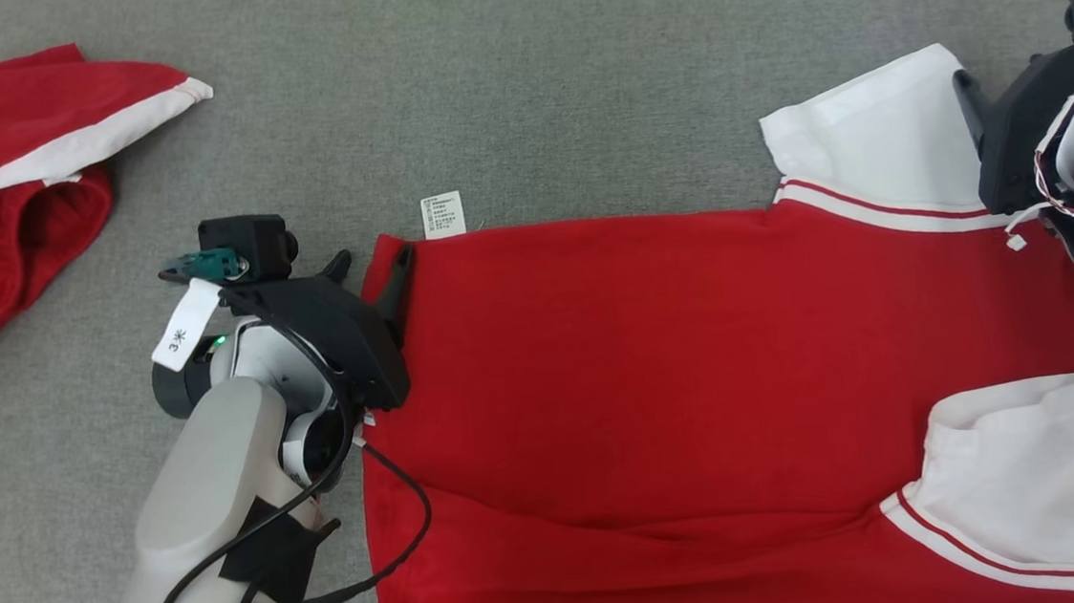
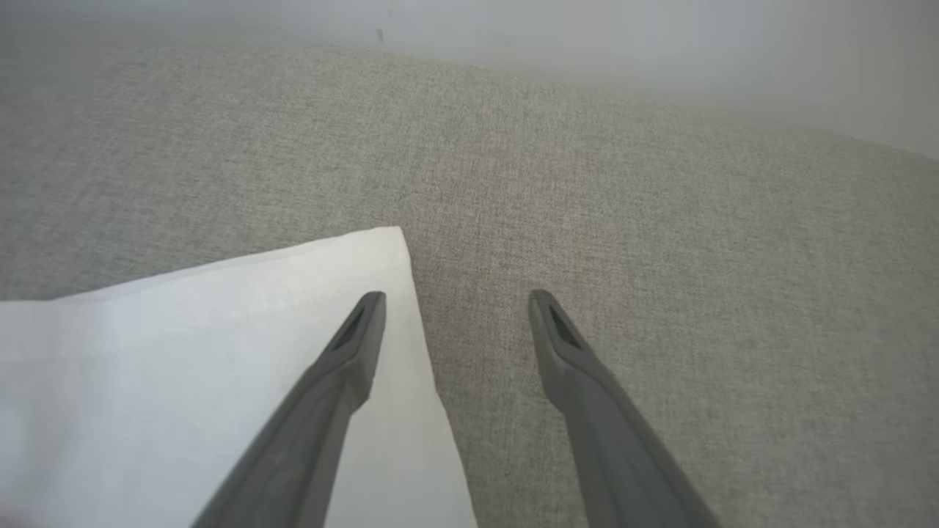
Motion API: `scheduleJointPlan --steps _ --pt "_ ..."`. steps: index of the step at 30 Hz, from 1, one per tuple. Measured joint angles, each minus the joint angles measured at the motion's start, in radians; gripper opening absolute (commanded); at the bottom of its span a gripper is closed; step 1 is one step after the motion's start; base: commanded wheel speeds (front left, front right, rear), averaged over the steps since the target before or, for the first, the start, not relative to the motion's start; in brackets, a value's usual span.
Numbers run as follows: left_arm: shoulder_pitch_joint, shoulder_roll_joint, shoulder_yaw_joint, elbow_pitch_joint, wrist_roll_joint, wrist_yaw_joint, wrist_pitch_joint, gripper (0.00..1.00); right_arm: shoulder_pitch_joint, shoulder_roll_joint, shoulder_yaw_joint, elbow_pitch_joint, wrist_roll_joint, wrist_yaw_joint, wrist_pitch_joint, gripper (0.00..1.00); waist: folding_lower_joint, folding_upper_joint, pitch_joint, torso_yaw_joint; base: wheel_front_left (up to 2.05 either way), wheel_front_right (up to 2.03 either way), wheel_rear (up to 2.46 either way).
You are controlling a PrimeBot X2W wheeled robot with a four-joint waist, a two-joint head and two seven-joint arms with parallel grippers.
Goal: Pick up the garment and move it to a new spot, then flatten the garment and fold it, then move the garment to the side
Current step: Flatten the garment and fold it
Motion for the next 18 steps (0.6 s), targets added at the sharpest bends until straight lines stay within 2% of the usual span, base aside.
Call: scheduleJointPlan --steps 12,13,14,15,18 --pt "-0.065 -0.009 -0.03 0.033 -0.033 -0.018 -0.012 1.0 -0.089 0.016 0.038 0.08 -0.043 0.018 0.0 1.0 -0.0001 -0.0002 0.051 0.03 0.0 0.0 0.0" --pt "-0.073 -0.009 -0.032 0.036 -0.035 -0.019 -0.012 0.72 -0.099 0.019 0.045 0.085 -0.047 0.019 0.0 0.0 -0.0001 -0.0002 0.055 0.032 0.0 0.0 0.0" --pt "-0.079 -0.009 -0.032 0.042 -0.037 -0.019 -0.017 0.27 -0.105 0.02 0.051 0.092 -0.055 0.027 -0.001 0.0 -0.0001 -0.0002 0.059 0.033 0.0 0.0 0.0" --pt "-0.082 -0.008 -0.033 0.049 -0.042 -0.019 -0.02 0.0 -0.11 0.023 0.051 0.1 -0.057 0.03 -0.004 0.0 -0.0001 -0.0001 0.062 0.034 0.0 0.0 0.0" --pt "-0.092 0.004 -0.037 0.069 -0.054 -0.019 -0.021 0.0 -0.118 0.031 0.054 0.113 -0.059 0.035 -0.012 0.0 0.0 -0.0001 0.064 0.035 0.0 0.0 0.0"
